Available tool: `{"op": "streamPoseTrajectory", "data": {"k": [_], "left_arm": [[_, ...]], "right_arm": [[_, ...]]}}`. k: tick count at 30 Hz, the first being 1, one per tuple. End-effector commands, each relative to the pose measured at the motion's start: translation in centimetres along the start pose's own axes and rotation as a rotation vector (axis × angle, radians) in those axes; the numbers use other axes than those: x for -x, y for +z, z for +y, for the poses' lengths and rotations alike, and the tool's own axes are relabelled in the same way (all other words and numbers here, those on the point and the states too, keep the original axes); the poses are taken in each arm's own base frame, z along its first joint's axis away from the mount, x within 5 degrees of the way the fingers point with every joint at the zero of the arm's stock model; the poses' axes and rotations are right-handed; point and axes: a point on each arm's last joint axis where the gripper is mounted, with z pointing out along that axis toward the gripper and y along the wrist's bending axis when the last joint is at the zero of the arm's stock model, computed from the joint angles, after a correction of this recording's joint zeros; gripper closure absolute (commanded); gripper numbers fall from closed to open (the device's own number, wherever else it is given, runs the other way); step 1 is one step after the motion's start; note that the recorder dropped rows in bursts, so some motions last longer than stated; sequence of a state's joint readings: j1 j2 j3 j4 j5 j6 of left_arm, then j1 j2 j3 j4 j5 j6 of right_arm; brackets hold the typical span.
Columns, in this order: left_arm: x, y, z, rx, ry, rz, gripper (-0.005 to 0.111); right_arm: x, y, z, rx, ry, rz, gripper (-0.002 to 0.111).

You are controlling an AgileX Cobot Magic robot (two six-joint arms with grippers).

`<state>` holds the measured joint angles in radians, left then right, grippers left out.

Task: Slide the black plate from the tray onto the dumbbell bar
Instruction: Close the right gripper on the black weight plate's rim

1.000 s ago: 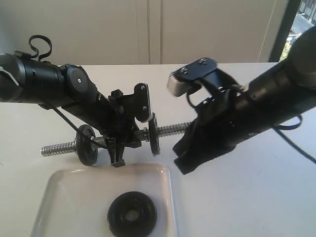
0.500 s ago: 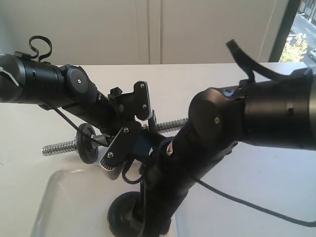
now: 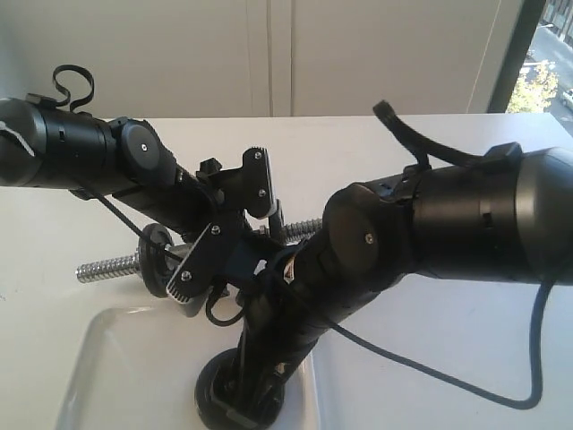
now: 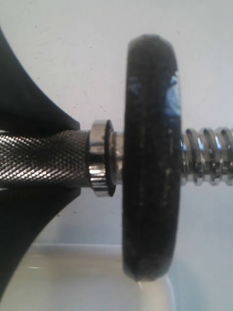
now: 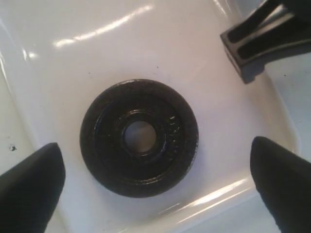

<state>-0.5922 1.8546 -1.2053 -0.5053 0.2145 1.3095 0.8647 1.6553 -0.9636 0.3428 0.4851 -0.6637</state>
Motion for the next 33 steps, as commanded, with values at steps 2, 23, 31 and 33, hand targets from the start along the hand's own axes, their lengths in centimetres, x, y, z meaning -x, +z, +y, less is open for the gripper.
{"op": "streamPoseTrajectory", "data": {"k": [2,23,31,33], "left_arm": [[1.4,-2.0,1.4,0.114,-0.042,-0.068,0.107],[1.4,-2.1,1.6,0.131,-0.043,-0.070,0.107],[1.4,-2.1,1.6,0.133,-0.043,-0.070,0.107],[1.4,-2.1,1.6,0.133,-0.043,-0.070,0.107]], "right_arm": [[-0.2,0.5,-0.1,-0.032,-0.012,0.034,0.008],[-0.8,3.8,0.3,-0.021,0.032,0.080,0.008],[-1.2,6.1,1.0,-0.033,-0.008,0.121,0.008],[-1.3,6.3,1.0,-0.035,-0.004,0.127,0.008]]}}
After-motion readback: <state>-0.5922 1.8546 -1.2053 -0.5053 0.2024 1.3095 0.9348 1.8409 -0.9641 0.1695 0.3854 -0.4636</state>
